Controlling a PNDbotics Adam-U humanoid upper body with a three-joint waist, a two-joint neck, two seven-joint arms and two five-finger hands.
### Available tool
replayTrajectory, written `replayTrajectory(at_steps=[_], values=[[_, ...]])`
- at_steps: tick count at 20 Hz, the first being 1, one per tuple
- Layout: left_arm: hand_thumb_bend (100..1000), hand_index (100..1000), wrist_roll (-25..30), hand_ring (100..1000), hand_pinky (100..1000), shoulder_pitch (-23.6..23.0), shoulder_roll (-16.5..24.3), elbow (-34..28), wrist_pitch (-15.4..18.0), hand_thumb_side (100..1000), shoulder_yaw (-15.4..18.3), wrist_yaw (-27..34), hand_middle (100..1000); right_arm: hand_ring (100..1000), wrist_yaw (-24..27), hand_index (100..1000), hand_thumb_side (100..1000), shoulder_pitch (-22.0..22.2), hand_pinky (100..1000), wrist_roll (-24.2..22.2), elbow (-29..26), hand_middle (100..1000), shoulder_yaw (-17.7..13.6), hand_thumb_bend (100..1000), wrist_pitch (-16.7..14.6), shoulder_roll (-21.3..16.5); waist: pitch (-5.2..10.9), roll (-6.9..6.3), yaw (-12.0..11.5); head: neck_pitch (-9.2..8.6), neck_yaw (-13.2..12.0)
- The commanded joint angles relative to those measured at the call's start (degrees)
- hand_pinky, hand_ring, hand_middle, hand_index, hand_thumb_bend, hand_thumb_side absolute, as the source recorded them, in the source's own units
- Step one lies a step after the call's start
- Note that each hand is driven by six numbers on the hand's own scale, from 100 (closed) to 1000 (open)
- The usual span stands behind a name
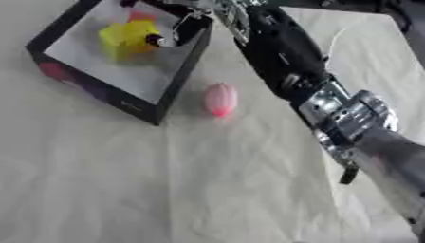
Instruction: Pick up objects on the table and place them in the box.
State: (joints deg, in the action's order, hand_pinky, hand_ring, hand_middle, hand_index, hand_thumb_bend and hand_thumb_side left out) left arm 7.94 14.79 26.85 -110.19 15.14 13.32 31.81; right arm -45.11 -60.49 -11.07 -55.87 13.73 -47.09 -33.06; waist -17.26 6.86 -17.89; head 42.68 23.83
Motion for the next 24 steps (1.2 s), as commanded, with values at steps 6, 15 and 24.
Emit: replayTrajectory(at_steps=[6,15,24], values=[[100,743,-1.3,644,758,-1.4,2.6,-0.6,0.4,580,0.9,-0.4,627,946,22.7,917,202,0.9,985,-8.1,-12.8,758,-2.1,100,6.2,-7.2,2.65,-0.44,1.8,1.21,-1.8],[100,742,-2.2,644,758,-2.8,2.9,-0.4,0.6,579,1.5,-1.2,627,935,40.7,911,219,13.6,970,-12.4,-36.1,753,-3.8,100,13.9,-19.7,3.31,-0.72,4.1,1.44,-3.6],[100,742,-2.1,644,758,-3.3,2.6,-0.2,0.4,580,1.7,-1.7,627,935,38.8,909,279,27.5,970,-13.6,-51.8,758,-3.4,100,16.4,-25.3,3.31,-1.13,5.6,1.44,-4.4]])
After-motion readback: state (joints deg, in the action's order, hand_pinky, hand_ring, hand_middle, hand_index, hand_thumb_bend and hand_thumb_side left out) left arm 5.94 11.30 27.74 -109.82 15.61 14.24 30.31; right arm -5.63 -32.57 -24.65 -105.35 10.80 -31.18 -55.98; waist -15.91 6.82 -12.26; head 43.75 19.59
